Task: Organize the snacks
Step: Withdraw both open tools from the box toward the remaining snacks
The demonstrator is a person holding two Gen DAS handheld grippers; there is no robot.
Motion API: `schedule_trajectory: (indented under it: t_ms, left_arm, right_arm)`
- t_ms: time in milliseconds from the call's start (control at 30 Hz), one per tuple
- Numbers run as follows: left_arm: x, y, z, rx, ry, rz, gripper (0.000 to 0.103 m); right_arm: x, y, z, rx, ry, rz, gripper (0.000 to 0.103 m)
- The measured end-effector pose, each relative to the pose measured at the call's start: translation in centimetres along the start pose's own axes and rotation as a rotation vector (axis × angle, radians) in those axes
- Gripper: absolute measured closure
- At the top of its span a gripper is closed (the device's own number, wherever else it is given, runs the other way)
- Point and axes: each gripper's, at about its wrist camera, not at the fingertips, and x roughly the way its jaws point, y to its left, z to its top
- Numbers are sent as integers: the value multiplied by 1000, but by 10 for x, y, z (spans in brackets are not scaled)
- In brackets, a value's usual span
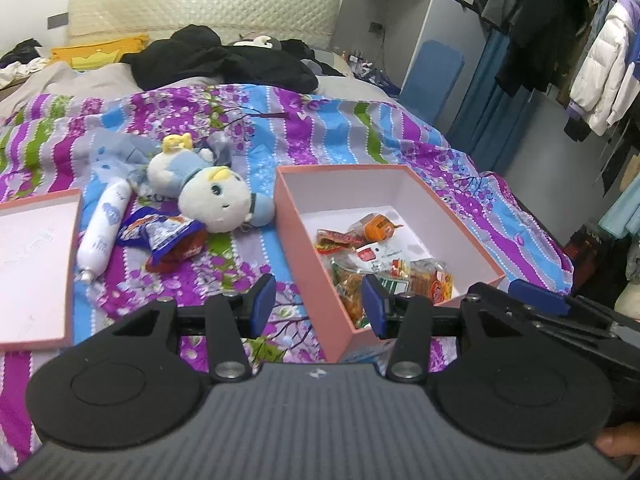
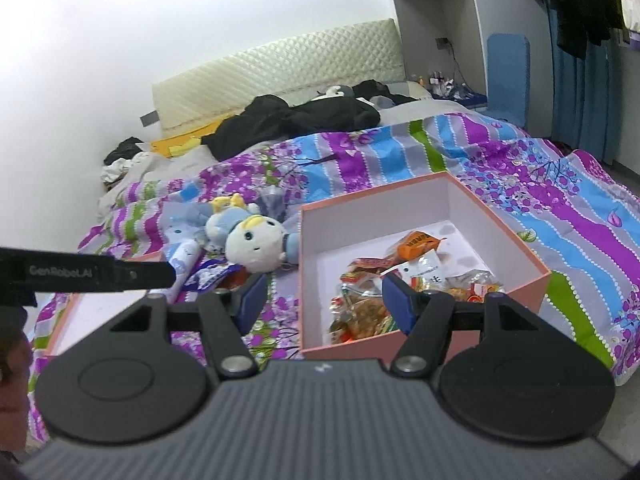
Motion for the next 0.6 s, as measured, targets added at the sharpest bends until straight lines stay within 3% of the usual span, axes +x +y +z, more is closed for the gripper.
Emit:
schedule_trajectory:
  t_ms: [600]
  left_arm:
    - [-52, 40, -57, -37, -40, 85, 36]
  right_arm:
    - [-26, 63, -51, -122, -11, 85, 37]
